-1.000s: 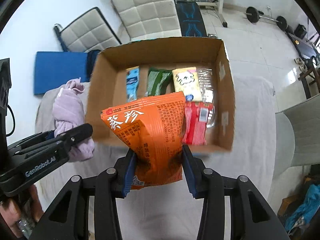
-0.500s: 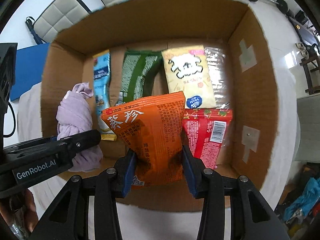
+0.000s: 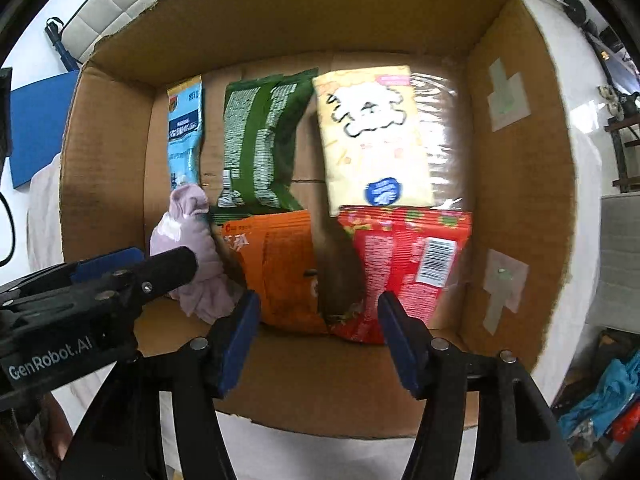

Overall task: Organize soft objects
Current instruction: 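Carry the sock and orange bag into the box and open both tools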

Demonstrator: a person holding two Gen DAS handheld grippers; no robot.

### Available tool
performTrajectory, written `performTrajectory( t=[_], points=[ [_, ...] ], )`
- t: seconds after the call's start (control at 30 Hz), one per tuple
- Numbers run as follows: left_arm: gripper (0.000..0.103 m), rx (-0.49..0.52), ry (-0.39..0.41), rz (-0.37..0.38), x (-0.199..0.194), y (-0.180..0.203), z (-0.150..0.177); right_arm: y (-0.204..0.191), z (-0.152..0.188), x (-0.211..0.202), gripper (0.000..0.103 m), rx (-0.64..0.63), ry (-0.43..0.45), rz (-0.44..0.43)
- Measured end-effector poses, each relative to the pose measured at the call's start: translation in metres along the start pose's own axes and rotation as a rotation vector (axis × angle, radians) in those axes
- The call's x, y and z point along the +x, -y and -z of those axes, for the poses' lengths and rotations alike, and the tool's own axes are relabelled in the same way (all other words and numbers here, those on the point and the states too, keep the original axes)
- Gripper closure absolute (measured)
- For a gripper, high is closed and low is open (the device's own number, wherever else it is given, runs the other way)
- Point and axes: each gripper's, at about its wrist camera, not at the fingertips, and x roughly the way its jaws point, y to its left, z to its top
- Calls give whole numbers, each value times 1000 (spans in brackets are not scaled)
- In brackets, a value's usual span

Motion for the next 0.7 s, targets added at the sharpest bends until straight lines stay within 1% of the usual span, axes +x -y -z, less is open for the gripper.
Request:
performTrajectory(
  t=[0.03,0.07,0.13,0.17,0.2,0.23,0.27,0.3,0.43,0.47,0.5,0.57,0.6,0.7],
  points=[
    [34,5,9,-8,-3,2,2,0,1,-2,39,-4,2,0],
    [28,12,25,-18,-7,3,4,1,2,-5,39,-8,7,3],
    [27,21,49,-30,-14,4,9,2,5,-11,39,-12,16,24],
    [24,25,62,-41,-18,5,12,3,6,-14,39,-13,21,33],
    [15,33,74,-59,-22,6,16,4,8,-17,39,-12,28,37],
    [12,39,90,-79,-25,8,20,6,10,-21,38,-12,39,43],
    [7,46,116,-103,-30,10,25,8,14,-25,33,-13,43,51],
    [7,51,138,-124,-35,10,30,10,16,-29,26,-10,53,57],
    [6,59,211,-173,-49,9,33,16,22,-39,24,6,75,64],
    [6,56,229,-180,-54,9,37,18,25,-41,19,12,78,62],
    [3,55,239,-184,-51,8,36,20,27,-44,11,18,84,61],
    [1,55,263,-218,-55,7,41,22,30,-49,2,28,100,70],
    [1,54,273,-228,-55,10,42,24,32,-52,0,32,112,74],
    [1,45,283,-230,-53,13,48,27,38,-59,0,40,127,97]
  ],
)
